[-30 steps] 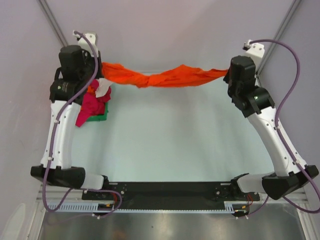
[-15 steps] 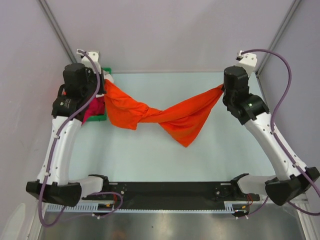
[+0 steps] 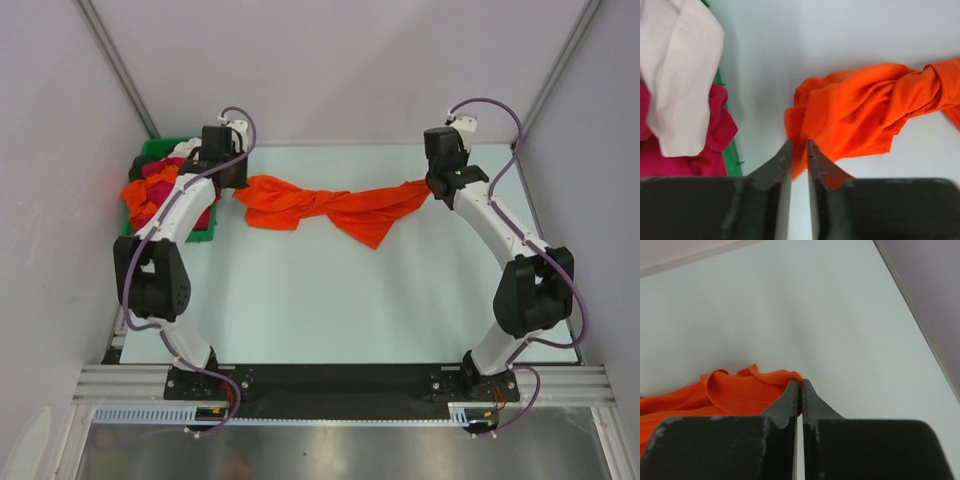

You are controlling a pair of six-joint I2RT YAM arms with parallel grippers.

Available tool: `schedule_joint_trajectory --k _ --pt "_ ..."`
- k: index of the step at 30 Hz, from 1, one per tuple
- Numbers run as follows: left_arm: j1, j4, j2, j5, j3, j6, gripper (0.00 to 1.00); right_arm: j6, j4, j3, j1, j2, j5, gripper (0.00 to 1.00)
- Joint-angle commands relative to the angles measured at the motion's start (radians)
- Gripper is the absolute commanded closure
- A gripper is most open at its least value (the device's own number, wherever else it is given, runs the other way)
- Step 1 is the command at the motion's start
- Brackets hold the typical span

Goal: Fold and stack the t-shirts
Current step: Flatten out the tshirt

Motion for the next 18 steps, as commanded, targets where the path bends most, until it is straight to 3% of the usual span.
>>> schedule_joint_trajectory --k 1,3,10,13,14,15,18 --pt "-0.005 0.118 0.037 -0.009 0.066 -0.009 0.71 -0.011 0.08 0.026 -0.007 0.023 -0.004 1.0" --pt "-0.005 0.135 0.077 -0.023 0.094 -0.008 0.55 -0.02 0.084 0.031 -0.007 0.049 -0.004 1.0" --pt "-0.005 0.149 0.214 -0.089 0.232 0.006 0.55 -0.014 0.087 0.101 -0.012 0.166 0.006 1.0" --pt "-0.005 0.119 0.173 -0.054 0.205 0.024 0.53 -0.006 0.072 0.123 0.0 0.174 0.012 1.0" --pt "-0.005 0.139 0.142 -0.014 0.161 0.029 0.52 -0.009 0.072 0.123 0.011 0.172 0.018 0.92" --pt "-0.005 0.153 0.072 0.001 0.052 0.032 0.41 -0.012 0.069 0.124 0.014 0.171 0.009 0.72" --pt "-0.015 0.179 -0.021 0.006 -0.141 0.046 0.38 -0.011 0.055 0.123 0.036 0.165 0.016 0.56"
